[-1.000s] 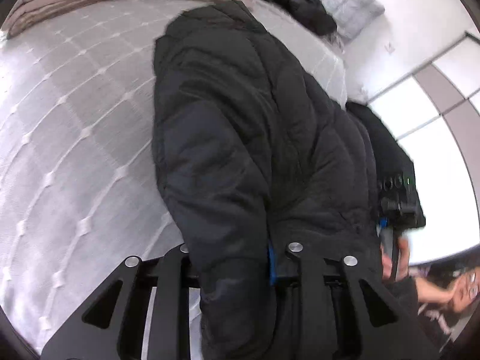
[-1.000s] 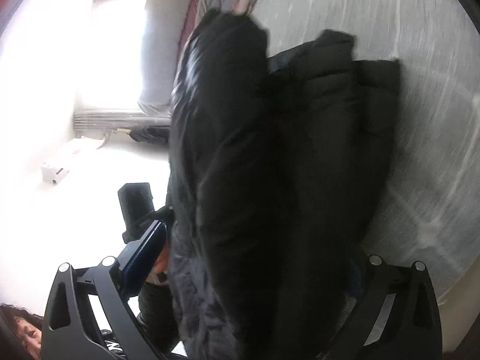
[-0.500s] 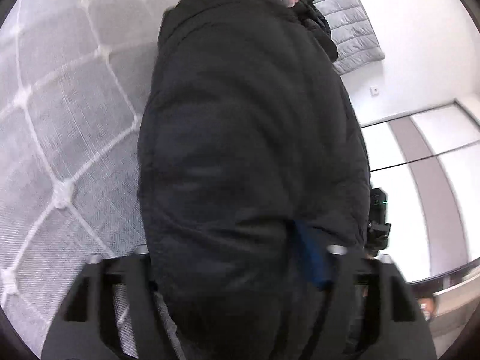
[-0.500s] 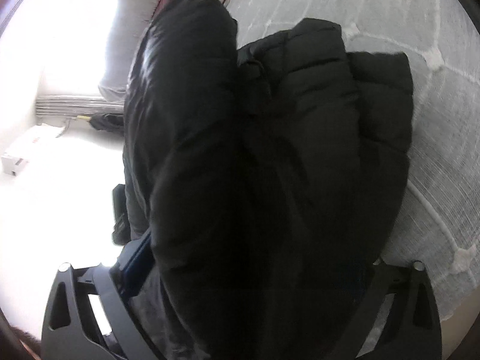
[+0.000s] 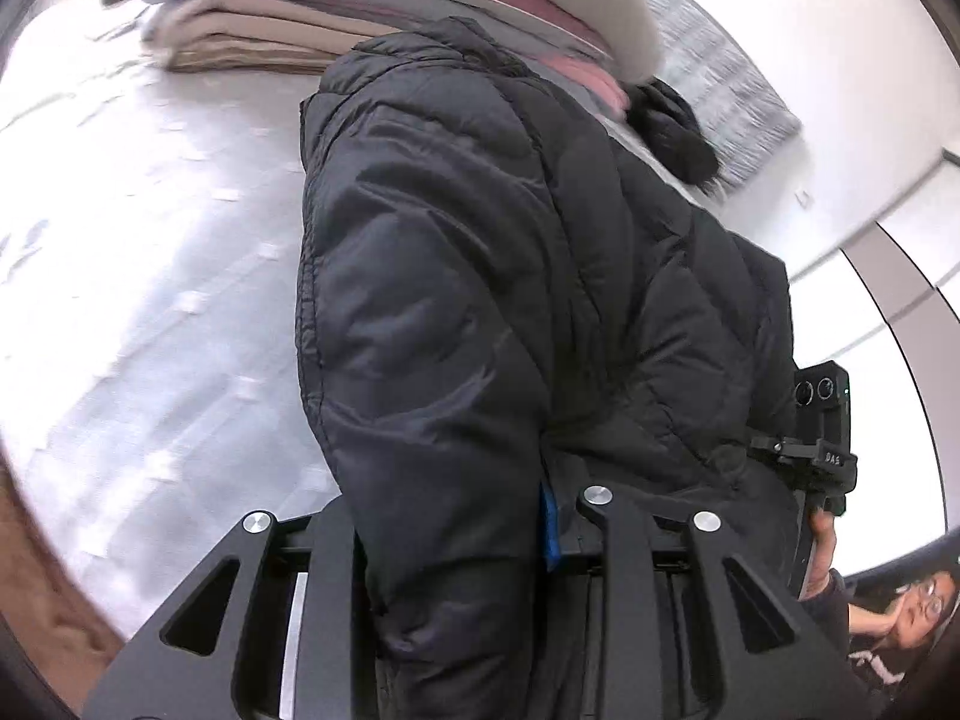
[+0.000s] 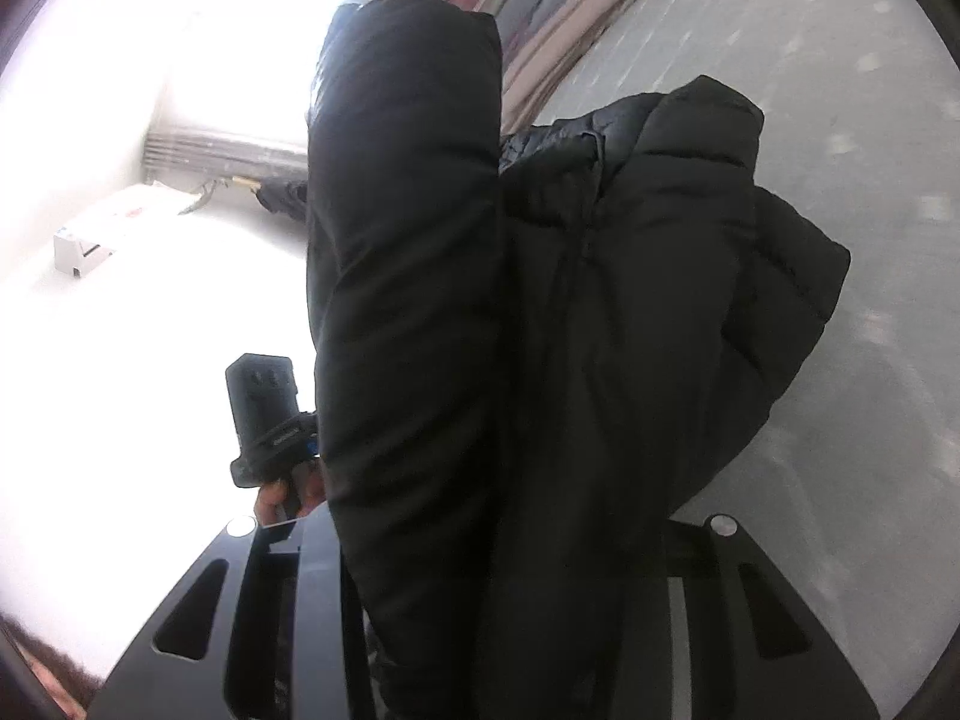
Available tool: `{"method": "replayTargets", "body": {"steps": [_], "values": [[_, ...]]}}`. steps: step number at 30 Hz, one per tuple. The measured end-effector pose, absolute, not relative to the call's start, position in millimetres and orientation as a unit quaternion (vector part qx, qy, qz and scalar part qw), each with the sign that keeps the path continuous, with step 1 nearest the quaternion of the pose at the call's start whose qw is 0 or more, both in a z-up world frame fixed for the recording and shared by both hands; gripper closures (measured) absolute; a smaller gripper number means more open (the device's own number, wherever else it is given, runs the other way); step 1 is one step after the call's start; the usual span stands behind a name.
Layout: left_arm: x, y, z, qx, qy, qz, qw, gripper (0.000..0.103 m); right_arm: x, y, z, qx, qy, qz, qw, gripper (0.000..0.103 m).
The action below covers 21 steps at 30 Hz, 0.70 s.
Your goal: Fold large clothes
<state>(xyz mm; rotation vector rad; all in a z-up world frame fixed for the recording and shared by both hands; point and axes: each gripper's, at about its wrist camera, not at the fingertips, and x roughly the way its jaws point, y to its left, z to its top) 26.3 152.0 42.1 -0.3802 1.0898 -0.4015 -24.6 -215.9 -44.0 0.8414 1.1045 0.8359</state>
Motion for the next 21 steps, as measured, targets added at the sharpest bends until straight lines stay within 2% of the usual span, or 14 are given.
{"method": "replayTargets", "body": {"steps": [3, 4, 5, 7, 8, 11, 15, 17, 21], "values": [[47, 204, 3, -0.223, 0.520, -0.159, 0.809, 0.069, 3, -175, -82, 0.362, 0.527, 0.352, 0.684, 0.059], [49, 218, -20, -0.241, 0.529, -0.147, 0.801, 0.058, 13, -166, -100, 0.345, 0.546, 0.331, 0.687, 0.043], [51, 226, -36, -0.260, 0.533, -0.144, 0.792, 0.046, 20, -166, -111, 0.342, 0.557, 0.326, 0.683, 0.035], [51, 237, -56, -0.292, 0.540, -0.144, 0.776, 0.035, 22, -170, -124, 0.363, 0.565, 0.331, 0.662, 0.034], [56, 242, -52, -0.292, 0.541, -0.147, 0.774, 0.035, 21, -174, -121, 0.357, 0.568, 0.329, 0.665, 0.030], [49, 254, -27, -0.280, 0.509, -0.123, 0.804, 0.035, 4, -211, -99, 0.356, 0.565, 0.293, 0.684, 0.029], [33, 271, 28, -0.306, 0.391, -0.086, 0.864, 0.032, -11, -238, -23, 0.320, 0.474, 0.254, 0.780, 0.027], [34, 278, 38, -0.334, 0.342, -0.101, 0.872, 0.025, 1, -224, 20, 0.321, 0.414, 0.273, 0.807, 0.012], [54, 243, 22, -0.330, 0.361, -0.123, 0.864, 0.024, 40, -157, 53, 0.313, 0.357, 0.322, 0.819, 0.009]]}}
